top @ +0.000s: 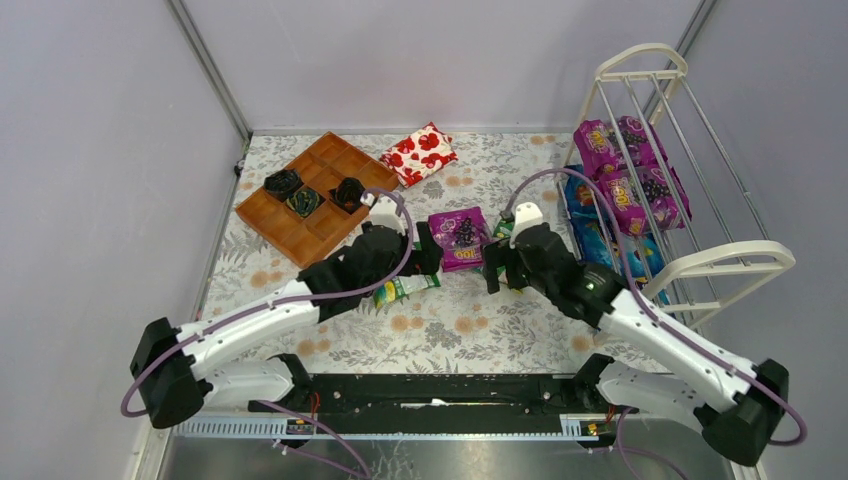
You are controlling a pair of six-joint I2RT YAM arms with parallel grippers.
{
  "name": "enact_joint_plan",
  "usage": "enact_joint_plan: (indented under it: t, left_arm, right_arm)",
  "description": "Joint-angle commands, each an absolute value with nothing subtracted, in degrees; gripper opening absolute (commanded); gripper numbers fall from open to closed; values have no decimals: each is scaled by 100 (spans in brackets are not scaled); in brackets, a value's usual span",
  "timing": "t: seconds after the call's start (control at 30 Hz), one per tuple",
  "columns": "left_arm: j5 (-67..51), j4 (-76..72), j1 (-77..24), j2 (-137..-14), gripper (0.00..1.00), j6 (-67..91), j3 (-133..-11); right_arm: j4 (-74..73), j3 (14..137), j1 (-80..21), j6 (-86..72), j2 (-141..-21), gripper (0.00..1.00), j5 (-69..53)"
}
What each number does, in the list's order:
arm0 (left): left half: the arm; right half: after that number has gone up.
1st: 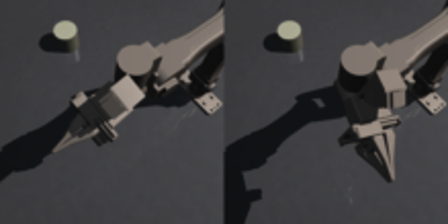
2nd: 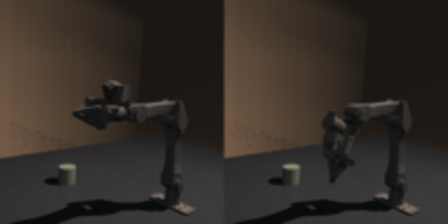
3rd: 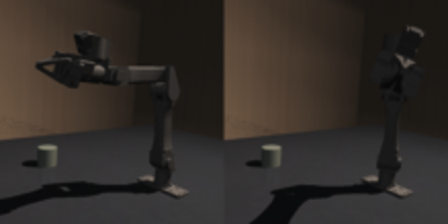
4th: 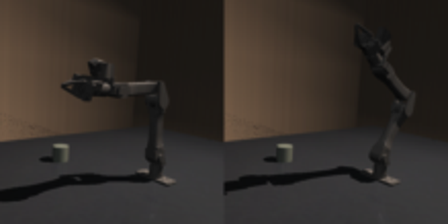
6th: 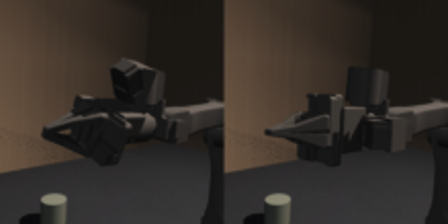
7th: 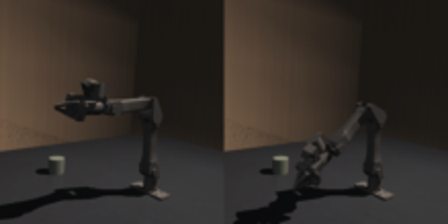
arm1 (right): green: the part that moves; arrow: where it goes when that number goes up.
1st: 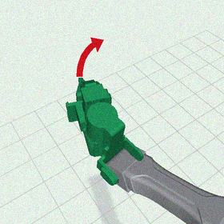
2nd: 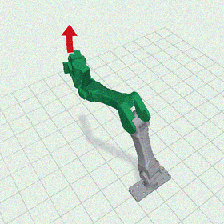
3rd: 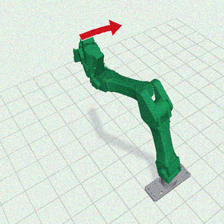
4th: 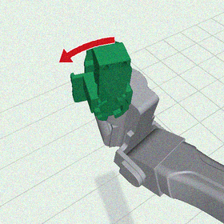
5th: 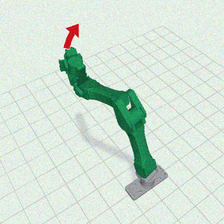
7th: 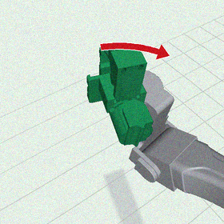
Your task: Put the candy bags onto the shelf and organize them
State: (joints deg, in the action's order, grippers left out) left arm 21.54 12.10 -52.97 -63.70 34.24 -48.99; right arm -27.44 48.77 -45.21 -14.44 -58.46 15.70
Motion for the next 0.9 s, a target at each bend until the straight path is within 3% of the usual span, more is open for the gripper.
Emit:
enact_joint_plan:
  t: [0.0, 0.17, 0.4, 0.5, 0.67, 0.87]
  left_arm:
    - [1273, 268, -5199, -6788, 99, 4840, -4725]
    - [727, 294, -5016, -7705, 98, 4514, -5281]
    - [489, 459, -5243, -8340, 99, 1230, -5785]
    - [611, 272, -5365, -8368, 92, 187, -5702]
    - [597, -806, -5384, -8517, 90, -1248, -5186]
    - [339, -1142, -5360, -9227, 81, -1787, -5308]
  right_arm:
    - [-2271, 4602, -4535, -1513, -5171, 100, 1395]
    - [-2200, 4326, -4535, -1546, -4636, 100, 1144]
    - [-2552, 4157, -4533, -1695, -3988, 100, 1405]
    - [-2519, 4039, -4531, -1669, -3631, 100, 1453]
    - [-2616, 4096, -4532, -1537, -3404, 100, 1611]
    - [-2692, 4131, -4533, -1519, -3328, 100, 1726]
